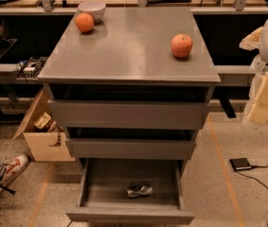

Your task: Pick redbull can from bottom drawer and place on counter

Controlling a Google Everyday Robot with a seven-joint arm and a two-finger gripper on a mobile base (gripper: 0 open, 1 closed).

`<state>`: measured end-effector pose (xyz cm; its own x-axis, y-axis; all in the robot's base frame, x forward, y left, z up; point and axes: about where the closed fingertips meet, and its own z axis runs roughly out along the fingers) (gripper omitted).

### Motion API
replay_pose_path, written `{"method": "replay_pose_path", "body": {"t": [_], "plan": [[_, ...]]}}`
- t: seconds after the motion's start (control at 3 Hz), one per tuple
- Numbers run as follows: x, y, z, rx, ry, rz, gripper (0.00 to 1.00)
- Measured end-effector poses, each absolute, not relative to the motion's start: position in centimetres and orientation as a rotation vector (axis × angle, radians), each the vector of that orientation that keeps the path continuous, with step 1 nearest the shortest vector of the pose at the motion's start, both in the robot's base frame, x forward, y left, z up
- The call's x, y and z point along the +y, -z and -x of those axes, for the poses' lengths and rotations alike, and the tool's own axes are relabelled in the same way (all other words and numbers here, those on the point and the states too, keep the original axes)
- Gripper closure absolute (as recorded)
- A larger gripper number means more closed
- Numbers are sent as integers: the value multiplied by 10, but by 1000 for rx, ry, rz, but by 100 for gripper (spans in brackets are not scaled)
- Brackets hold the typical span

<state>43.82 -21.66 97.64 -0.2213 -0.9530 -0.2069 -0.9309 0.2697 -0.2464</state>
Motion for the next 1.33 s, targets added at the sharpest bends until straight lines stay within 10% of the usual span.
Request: {"method": "replay_pose_path", "body": {"t": [1.33], "plan": [[-135,-844,-394,2143,-33,2051,0]]}}
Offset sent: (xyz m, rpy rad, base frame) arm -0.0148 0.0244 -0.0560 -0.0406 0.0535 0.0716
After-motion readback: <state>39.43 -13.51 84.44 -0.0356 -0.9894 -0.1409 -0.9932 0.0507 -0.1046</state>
